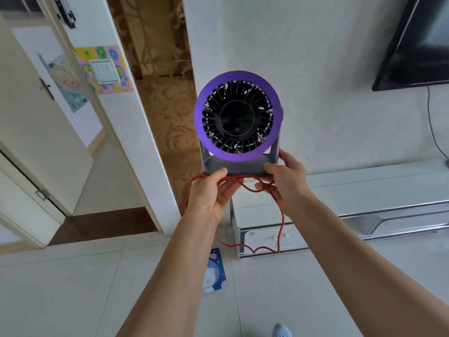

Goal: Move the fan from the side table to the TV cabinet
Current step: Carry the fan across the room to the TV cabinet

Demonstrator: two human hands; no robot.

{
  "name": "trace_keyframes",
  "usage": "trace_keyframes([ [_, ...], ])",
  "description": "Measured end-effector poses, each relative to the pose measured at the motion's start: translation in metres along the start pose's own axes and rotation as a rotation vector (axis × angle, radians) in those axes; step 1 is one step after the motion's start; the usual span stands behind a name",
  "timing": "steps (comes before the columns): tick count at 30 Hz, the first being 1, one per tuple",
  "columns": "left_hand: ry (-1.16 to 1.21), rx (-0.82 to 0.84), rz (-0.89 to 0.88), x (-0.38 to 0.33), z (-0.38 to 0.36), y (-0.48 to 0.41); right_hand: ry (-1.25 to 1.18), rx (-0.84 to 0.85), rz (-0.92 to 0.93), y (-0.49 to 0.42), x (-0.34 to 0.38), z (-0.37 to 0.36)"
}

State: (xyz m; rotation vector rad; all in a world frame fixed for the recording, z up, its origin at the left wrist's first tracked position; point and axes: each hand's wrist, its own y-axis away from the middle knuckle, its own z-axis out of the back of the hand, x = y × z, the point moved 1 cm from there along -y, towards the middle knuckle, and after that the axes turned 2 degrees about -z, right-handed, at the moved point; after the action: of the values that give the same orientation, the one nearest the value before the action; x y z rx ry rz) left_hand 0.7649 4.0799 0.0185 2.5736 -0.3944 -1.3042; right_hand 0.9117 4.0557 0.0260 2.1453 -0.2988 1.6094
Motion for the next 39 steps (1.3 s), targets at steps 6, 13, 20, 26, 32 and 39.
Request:
trace_keyframes([
  [6,0.039,-0.021,0.003,0.007,-0.036,-0.080,0.002,-0.006,-0.015,-0.089,0.015,0.003],
  [13,0.066,-0.039,0.025,0.019,-0.085,-0.177,0.001,0.028,-0.031,-0.196,0.034,0.014],
  [20,0.053,-0.060,0.053,0.032,-0.117,-0.263,0.009,-0.003,-0.070,-0.290,0.032,0.020],
  [26,0.030,-0.055,0.100,0.039,-0.129,-0.324,-0.019,-0.034,-0.102,-0.354,0.023,0.019],
  [32,-0.016,-0.044,0.155,0.048,-0.127,-0.385,-0.045,-0.088,-0.135,-0.406,0.001,0.014],
  [39,-0.048,-0.062,0.211,0.073,-0.109,-0.440,-0.054,-0.147,-0.185,-0.453,-0.041,0.013],
])
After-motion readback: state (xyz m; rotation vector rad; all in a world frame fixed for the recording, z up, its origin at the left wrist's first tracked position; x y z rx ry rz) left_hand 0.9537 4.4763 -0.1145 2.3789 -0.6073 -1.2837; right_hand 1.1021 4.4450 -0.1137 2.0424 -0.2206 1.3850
